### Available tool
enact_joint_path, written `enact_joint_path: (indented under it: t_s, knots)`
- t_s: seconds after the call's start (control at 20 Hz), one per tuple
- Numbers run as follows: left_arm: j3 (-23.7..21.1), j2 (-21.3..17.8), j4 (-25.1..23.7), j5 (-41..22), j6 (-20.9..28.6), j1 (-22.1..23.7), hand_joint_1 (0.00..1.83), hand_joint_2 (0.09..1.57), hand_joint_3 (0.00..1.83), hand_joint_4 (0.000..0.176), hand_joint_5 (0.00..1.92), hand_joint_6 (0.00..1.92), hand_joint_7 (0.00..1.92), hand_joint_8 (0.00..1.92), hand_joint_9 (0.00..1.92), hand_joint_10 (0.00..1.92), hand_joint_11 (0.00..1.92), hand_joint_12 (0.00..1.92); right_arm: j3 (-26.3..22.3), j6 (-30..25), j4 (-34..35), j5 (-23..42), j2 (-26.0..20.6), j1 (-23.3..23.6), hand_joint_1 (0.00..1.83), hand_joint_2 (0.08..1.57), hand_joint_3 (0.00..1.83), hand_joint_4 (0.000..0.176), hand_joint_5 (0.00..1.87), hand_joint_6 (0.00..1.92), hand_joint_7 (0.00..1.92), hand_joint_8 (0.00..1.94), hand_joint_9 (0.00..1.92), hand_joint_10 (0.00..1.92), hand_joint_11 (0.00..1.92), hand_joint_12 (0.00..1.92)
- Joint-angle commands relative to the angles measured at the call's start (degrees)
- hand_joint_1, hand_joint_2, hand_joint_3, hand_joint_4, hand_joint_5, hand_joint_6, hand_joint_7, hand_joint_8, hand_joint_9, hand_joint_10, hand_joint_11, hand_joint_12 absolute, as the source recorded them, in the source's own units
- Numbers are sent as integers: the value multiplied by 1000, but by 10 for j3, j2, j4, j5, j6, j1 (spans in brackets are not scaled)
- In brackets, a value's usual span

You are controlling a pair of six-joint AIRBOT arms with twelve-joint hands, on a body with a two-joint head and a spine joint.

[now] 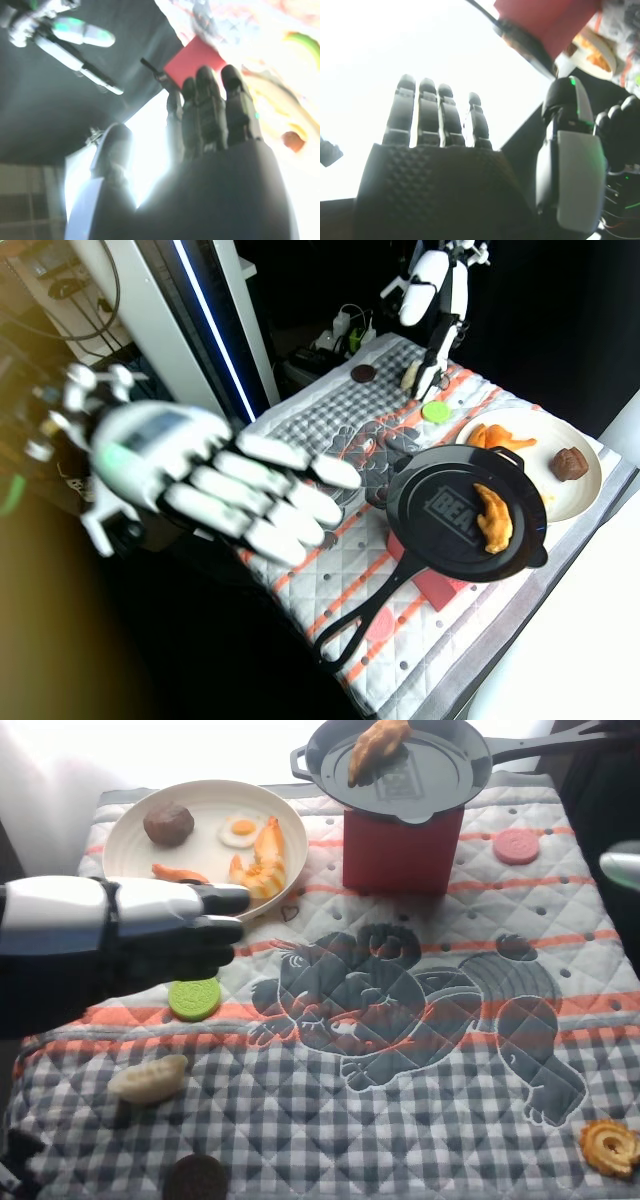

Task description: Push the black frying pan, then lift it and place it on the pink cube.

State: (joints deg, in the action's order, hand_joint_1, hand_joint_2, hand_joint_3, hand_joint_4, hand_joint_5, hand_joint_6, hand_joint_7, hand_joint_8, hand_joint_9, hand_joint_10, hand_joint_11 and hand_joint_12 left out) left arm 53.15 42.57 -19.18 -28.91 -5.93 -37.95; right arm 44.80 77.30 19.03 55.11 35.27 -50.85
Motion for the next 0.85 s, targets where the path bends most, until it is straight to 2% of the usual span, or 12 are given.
enact_joint_path:
  t_s: [0.0, 0.05, 0.1, 0.2, 0.3, 0.4, 0.45, 0.5, 0.55, 0.65, 0.7, 0.8]
  knots:
    - [-2, -8, 36, -59, 6, -3, 446, 1403, 0, 3, 366, 14, 362, 7, 356, 30, 0, 884, -2, -33, 0, 121, -10, -17, 536, 1086, 0, 142, 0, 0, 0, 0, 0, 0, 0, 0]
    - [-1, -10, 57, -59, 6, -11, 483, 1371, 0, 19, 280, 2, 284, 1, 276, 11, 0, 777, -4, -64, 0, 160, -15, -48, 535, 1099, 5, 117, 0, 0, 0, 0, 0, 0, 0, 0]
    - [1, -11, 69, -59, 6, -15, 313, 1382, 0, 12, 147, 5, 205, 2, 224, 5, 0, 741, -5, -79, 1, 188, -16, -68, 509, 1102, 5, 96, 0, 0, 0, 0, 0, 0, 0, 0]
    - [8, -10, 105, -59, 6, -20, 187, 1387, 2, 3, 11, 0, 22, 0, 26, 0, 0, 263, -5, -128, 13, 258, -16, -117, 482, 1088, 0, 85, 0, 0, 0, 0, 0, 0, 0, 0]
    - [15, -5, 136, -59, 6, -26, 255, 1337, 0, 0, 0, 0, 0, 0, 0, 0, 0, 30, -6, -159, 15, 295, -16, -140, 512, 1103, 4, 61, 0, 0, 0, 0, 0, 0, 0, 0]
    - [16, -5, 160, -59, 6, -42, 407, 1297, 0, 0, 0, 0, 0, 0, 0, 0, 0, 0, -10, -164, 15, 331, -18, -152, 487, 1074, 0, 101, 0, 0, 0, 0, 0, 0, 0, 0]
    - [16, -5, 171, -59, 6, -51, 327, 1299, 0, 35, 0, 0, 0, 0, 0, 0, 0, 0, -14, -164, 15, 343, -20, -153, 482, 1072, 0, 96, 0, 0, 0, 0, 0, 0, 0, 0]
    - [16, -5, 186, -59, 6, -62, 288, 1261, 0, 92, 0, 0, 0, 0, 0, 0, 0, 0, -17, -164, 14, 358, -24, -155, 545, 1047, 0, 94, 0, 0, 0, 0, 0, 0, 0, 0]
    - [17, -6, 197, -59, 6, -73, 391, 1230, 0, 136, 0, 0, 0, 0, 0, 0, 0, 0, -18, -164, 14, 371, -24, -155, 576, 1036, 0, 94, 0, 0, 0, 0, 0, 0, 0, 0]
    - [17, -7, 218, -59, 6, -95, 331, 1218, 0, 149, 0, 0, 0, 0, 0, 0, 0, 0, -21, -164, 14, 402, -24, -156, 574, 1067, 0, 75, 0, 0, 0, 0, 0, 0, 0, 0]
    - [16, -7, 226, -59, 6, -104, 304, 1186, 0, 171, 0, 0, 0, 0, 0, 0, 0, 0, -22, -164, 14, 415, -24, -156, 538, 1100, 11, 55, 0, 0, 0, 0, 0, 0, 0, 0]
    - [12, -8, 247, -59, 6, -126, 213, 1148, 0, 176, 0, 0, 0, 0, 0, 0, 0, 0, -21, -164, 9, 439, -23, -156, 566, 1116, 13, 56, 0, 0, 0, 0, 0, 0, 0, 0]
